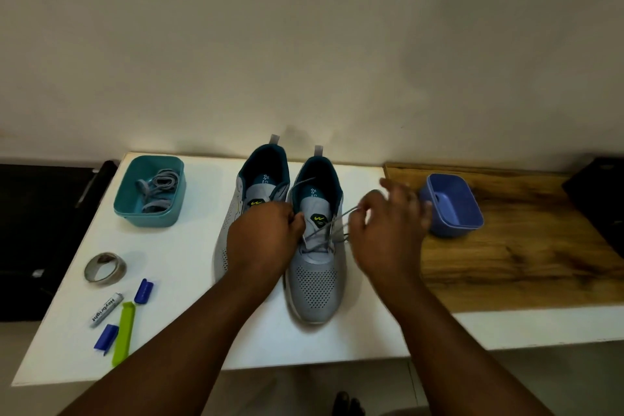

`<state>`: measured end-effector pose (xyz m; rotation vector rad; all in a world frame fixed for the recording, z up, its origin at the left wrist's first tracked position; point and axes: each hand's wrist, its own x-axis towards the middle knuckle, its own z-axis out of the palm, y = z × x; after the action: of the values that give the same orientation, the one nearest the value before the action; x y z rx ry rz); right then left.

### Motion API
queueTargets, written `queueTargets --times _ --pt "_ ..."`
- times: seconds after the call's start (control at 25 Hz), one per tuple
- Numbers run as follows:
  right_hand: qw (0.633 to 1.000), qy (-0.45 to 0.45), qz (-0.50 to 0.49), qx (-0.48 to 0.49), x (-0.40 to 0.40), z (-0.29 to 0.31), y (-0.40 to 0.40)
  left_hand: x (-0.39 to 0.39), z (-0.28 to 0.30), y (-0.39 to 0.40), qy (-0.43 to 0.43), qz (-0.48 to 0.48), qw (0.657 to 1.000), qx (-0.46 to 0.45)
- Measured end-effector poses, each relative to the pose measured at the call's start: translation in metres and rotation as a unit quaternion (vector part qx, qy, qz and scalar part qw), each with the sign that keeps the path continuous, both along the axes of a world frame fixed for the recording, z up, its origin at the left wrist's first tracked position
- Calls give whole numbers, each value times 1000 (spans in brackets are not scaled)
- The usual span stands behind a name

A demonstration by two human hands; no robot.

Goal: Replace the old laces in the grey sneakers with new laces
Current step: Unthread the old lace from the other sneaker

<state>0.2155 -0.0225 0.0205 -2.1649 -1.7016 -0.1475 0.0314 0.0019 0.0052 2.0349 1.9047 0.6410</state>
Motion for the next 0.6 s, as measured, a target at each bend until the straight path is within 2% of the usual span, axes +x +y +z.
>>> queueTargets --times 0.08,0.12,0.2,0.28,0.32,0.4,0.52,0.6 --pt "997 5 -78 21 17 3 -2 2 -1 0 0 -3 1000 -1" --pt "997 14 -73 -7 15 2 -2 4 -1 0 -1 -8 1000 -1" --pt "996 20 50 -68 -5 -5 -3 8 -1 -1 3 -16 1000 -1" --pt "974 -37 193 -113 -29 -12 -2 6 -1 0 7 -14 1000 -4" --pt "964 -58 221 -137 -34 -15 0 4 0 0 6 -10 1000 -3" --pt "969 -55 183 -156 -29 -9 3 -1 1 -1 0 -4 1000 7" --pt "997 -60 4 -43 -2 2 2 -4 2 1 -1 -3 1000 12" --pt "992 -81 -93 -11 13 3 -1 -1 1 1 13 -2 1000 15"
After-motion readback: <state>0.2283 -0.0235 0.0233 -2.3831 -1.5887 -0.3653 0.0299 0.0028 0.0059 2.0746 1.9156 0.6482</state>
